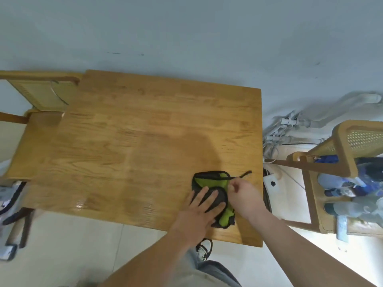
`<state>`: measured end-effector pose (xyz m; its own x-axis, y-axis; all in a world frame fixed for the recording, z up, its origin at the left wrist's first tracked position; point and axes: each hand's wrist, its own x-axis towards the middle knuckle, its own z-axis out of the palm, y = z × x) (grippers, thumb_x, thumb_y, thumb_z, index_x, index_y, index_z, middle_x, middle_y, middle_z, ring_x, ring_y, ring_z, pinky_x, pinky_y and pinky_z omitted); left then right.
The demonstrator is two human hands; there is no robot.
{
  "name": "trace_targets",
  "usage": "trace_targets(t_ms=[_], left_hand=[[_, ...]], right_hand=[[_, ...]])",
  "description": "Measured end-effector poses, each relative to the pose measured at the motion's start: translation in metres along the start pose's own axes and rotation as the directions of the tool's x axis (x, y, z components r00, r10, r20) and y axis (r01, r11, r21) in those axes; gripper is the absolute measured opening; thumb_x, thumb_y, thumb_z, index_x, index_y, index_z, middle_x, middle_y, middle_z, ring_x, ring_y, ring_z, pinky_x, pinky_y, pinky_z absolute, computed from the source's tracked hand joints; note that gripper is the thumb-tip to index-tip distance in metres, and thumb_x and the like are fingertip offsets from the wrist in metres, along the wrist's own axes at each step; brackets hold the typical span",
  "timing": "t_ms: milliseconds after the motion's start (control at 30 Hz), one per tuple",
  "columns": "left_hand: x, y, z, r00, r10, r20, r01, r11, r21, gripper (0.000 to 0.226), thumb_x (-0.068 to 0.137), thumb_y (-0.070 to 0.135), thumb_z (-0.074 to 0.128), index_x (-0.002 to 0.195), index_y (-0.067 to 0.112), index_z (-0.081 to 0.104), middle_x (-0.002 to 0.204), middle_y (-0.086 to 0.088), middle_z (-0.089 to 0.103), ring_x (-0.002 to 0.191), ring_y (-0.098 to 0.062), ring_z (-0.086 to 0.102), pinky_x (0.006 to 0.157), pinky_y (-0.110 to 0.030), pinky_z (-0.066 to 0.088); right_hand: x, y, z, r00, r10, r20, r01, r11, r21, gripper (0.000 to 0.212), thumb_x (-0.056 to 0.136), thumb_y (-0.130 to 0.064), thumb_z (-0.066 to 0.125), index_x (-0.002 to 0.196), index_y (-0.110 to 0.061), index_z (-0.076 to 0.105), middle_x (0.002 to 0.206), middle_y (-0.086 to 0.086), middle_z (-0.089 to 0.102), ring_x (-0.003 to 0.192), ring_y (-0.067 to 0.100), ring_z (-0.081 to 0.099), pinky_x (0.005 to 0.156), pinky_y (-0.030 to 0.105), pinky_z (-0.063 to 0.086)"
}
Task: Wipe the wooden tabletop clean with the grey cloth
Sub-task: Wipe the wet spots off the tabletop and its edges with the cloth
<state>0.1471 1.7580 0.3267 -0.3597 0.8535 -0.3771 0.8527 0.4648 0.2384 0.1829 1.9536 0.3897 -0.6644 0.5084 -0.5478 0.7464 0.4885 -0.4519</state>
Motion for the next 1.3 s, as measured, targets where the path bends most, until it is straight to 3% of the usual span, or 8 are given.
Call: trace_targets(t_ms=[167,367,633,733,900,1033,1200,1300], left_hand=[[-0.059,-0.092,-0.005,0.956,-0.283,-0.075,0.283,0.959,-0.016,0.057,0.109,0.05,0.023,0.16,0.049,-0.003,0.17,0.012,-0.011,0.157,-0.018,-0.014,0.127,-0.048,0.005],[-0.066,-0.096,-0.001,0.651,-0.759,0.015,0.731,0.622,-0.282,0.062,0.109,0.042,0.02,0.161,0.038,-0.013,0.171,0.001,-0.015,0.155,-0.034,-0.019,0.127,-0.055,0.01],[-0.071,-0.09,0.004,0.989,-0.144,-0.044,0.141,0.988,-0.065,0.061,0.109,0.038,0.04,0.161,0.04,0.009,0.173,0.004,-0.006,0.157,-0.026,-0.015,0.126,-0.055,0.003],[-0.11,-0.169,-0.002,0.996,-0.082,-0.033,0.083,0.996,0.022,0.059,0.11,0.041,0.027,0.16,0.045,-0.004,0.171,0.008,-0.016,0.154,-0.019,-0.026,0.126,-0.051,-0.005],[-0.179,-0.291,-0.004,0.905,-0.414,-0.1,0.414,0.91,-0.028,0.057,0.108,0.044,0.021,0.16,0.046,-0.003,0.171,0.009,-0.01,0.156,-0.019,-0.018,0.127,-0.046,-0.003],[-0.154,-0.284,-0.018,0.805,-0.59,-0.05,0.574,0.799,-0.181,0.067,0.107,0.039,0.034,0.162,0.039,-0.005,0.172,0.001,-0.012,0.155,-0.032,-0.021,0.126,-0.054,-0.004],[-0.114,-0.258,-0.033,0.992,-0.123,-0.028,0.121,0.991,-0.061,0.074,0.106,0.031,0.039,0.161,0.04,-0.009,0.17,0.002,-0.021,0.153,-0.032,-0.026,0.125,-0.055,-0.01],[-0.085,-0.293,-0.051,1.0,0.019,-0.011,-0.018,0.997,0.07,0.06,0.111,0.042,0.025,0.16,0.045,-0.011,0.168,0.007,-0.023,0.155,-0.026,-0.023,0.126,-0.052,-0.005]], right_hand=[[-0.017,-0.015,0.022,0.995,-0.06,0.082,0.055,0.996,0.065,0.031,0.102,-0.025,0.05,0.129,-0.023,0.065,0.095,-0.006,0.065,0.071,0.002,0.057,0.067,0.029,0.049],[-0.036,-0.035,0.05,0.989,-0.083,0.119,0.073,0.994,0.087,0.031,0.103,-0.027,0.052,0.13,-0.023,0.066,0.108,-0.004,0.071,0.08,0.011,0.062,0.069,0.022,0.046],[-0.025,-0.082,0.072,0.997,-0.022,0.077,0.022,1.0,0.006,0.008,0.101,-0.027,0.053,0.099,-0.026,0.06,0.086,-0.003,0.069,0.07,0.007,0.059,0.058,0.029,0.045],[-0.017,-0.122,0.095,0.998,-0.005,0.069,0.004,1.0,0.008,0.011,0.101,-0.027,0.052,0.105,-0.023,0.061,0.085,-0.003,0.068,0.069,0.009,0.061,0.057,0.028,0.044],[-0.009,-0.2,0.147,0.993,-0.055,0.109,0.052,0.998,0.022,0.028,0.098,-0.03,0.052,0.121,-0.022,0.063,0.108,0.002,0.069,0.089,0.02,0.065,0.073,0.03,0.05],[-0.003,-0.234,0.164,0.995,-0.073,0.073,0.073,0.997,-0.005,0.032,0.097,-0.033,0.054,0.126,-0.023,0.063,0.117,0.002,0.067,0.097,0.022,0.063,0.078,0.029,0.047],[0.007,-0.226,0.141,0.999,-0.039,0.013,0.039,0.999,-0.013,0.034,0.099,-0.031,0.053,0.131,-0.021,0.062,0.123,0.006,0.063,0.103,0.024,0.063,0.086,0.035,0.053],[0.019,-0.204,0.12,1.0,-0.005,-0.015,0.005,1.0,-0.018,0.035,0.099,-0.024,0.054,0.132,-0.019,0.062,0.123,0.005,0.061,0.097,0.021,0.059,0.079,0.03,0.045]])
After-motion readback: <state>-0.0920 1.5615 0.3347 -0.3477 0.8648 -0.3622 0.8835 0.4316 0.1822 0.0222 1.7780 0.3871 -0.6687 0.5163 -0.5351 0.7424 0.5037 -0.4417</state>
